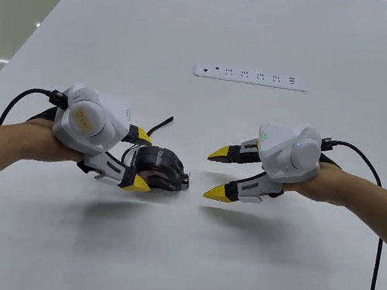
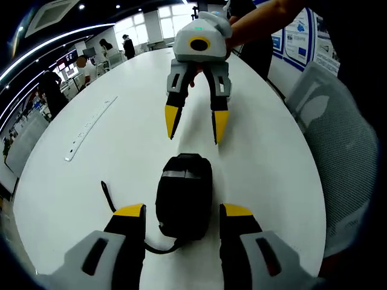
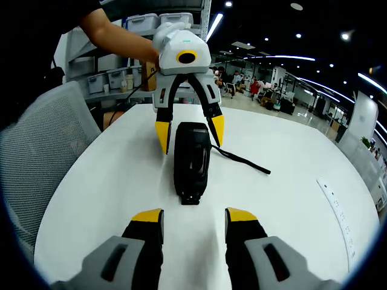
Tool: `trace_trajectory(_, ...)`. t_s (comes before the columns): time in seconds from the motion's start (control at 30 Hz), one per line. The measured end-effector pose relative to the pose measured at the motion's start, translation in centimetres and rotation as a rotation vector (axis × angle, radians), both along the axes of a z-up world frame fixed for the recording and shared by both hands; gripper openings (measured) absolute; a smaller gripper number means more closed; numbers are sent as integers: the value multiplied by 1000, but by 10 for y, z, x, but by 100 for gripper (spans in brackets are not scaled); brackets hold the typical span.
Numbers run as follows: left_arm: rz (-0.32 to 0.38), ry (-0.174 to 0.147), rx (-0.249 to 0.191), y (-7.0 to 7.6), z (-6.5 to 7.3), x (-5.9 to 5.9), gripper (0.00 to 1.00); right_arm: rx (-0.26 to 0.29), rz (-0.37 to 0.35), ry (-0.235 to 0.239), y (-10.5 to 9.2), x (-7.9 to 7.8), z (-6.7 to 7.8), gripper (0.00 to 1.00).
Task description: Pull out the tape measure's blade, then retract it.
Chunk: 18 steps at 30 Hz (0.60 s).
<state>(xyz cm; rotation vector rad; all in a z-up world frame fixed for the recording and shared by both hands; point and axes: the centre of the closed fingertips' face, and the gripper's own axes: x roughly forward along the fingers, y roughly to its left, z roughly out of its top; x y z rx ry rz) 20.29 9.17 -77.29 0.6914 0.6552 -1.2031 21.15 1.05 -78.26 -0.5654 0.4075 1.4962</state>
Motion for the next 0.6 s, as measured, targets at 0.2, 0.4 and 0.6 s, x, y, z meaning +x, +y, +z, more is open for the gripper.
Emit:
trace_trajectory(0.2,-32,12,19,-1,-4,-1,36,1,0,10,9,1,-3,36)
trace_trajectory(0.4,-40,34,24,-1,-8,0,29,-2,11,8,17,1,-8,30)
trace_trajectory(0.6,-87,33,52,0,-13,-1,29,-22,28,15,23,-3,-20,28)
